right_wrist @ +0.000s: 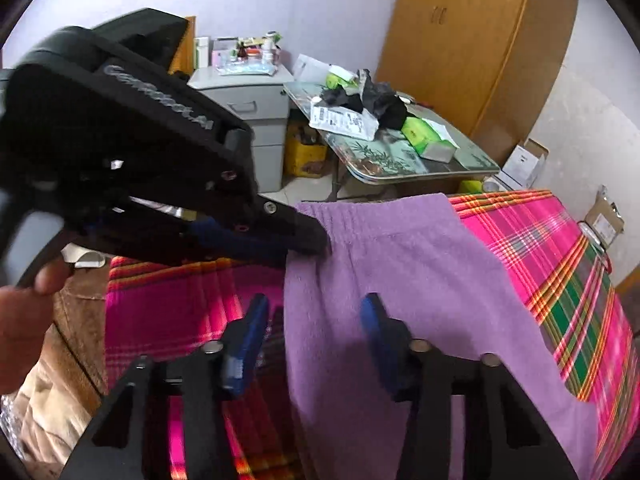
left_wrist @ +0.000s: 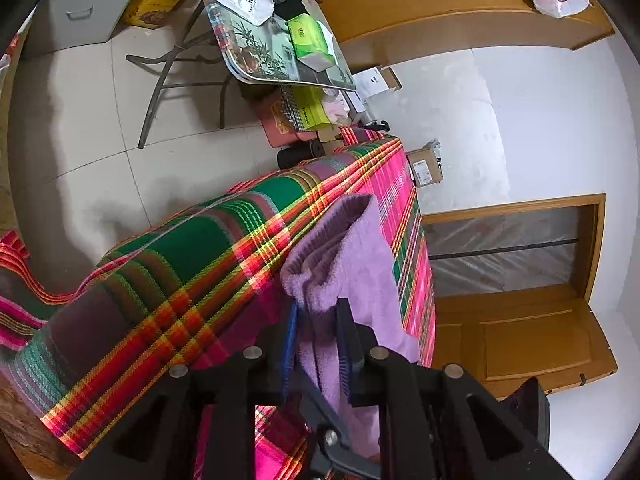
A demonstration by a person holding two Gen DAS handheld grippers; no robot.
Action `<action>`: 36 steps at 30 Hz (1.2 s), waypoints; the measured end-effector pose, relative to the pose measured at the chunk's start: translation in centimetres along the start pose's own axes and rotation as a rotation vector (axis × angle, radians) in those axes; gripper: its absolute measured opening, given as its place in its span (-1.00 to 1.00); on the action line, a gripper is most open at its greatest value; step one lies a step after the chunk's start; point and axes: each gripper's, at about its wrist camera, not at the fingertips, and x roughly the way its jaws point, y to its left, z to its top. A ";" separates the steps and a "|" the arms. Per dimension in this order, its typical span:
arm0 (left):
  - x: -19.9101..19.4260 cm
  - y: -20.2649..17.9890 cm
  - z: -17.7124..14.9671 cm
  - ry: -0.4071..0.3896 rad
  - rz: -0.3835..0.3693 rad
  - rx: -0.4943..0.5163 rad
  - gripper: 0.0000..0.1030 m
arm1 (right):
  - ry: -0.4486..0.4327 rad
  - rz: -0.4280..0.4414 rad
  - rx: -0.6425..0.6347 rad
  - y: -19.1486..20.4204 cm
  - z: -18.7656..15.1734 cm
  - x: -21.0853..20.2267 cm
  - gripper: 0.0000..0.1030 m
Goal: Fold clothes
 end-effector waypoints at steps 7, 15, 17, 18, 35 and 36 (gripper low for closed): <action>0.7 0.1 0.6 0.041 -0.005 0.003 -0.45 | 0.010 -0.113 -0.048 0.7 -0.1 1.4 -0.58; 2.1 -0.5 2.8 0.122 -0.099 0.017 -0.32 | -0.024 -0.119 -0.018 0.1 -0.5 1.3 -0.83; 2.6 -0.8 3.4 0.161 -0.117 0.033 -0.23 | -0.035 -0.122 -0.012 0.0 -0.6 1.1 -0.84; 3.0 -0.8 3.8 0.182 -0.129 0.027 -0.21 | -0.042 -0.122 -0.009 0.0 -0.6 0.9 -0.84; 3.3 -0.2 6.0 0.228 -0.106 0.006 -0.14 | -0.134 -0.067 0.071 -1.4 -0.7 -0.9 -0.88; 3.3 0.2 6.1 0.221 -0.096 -0.006 -0.14 | -0.139 -0.063 0.075 -1.5 -0.7 -1.0 -0.88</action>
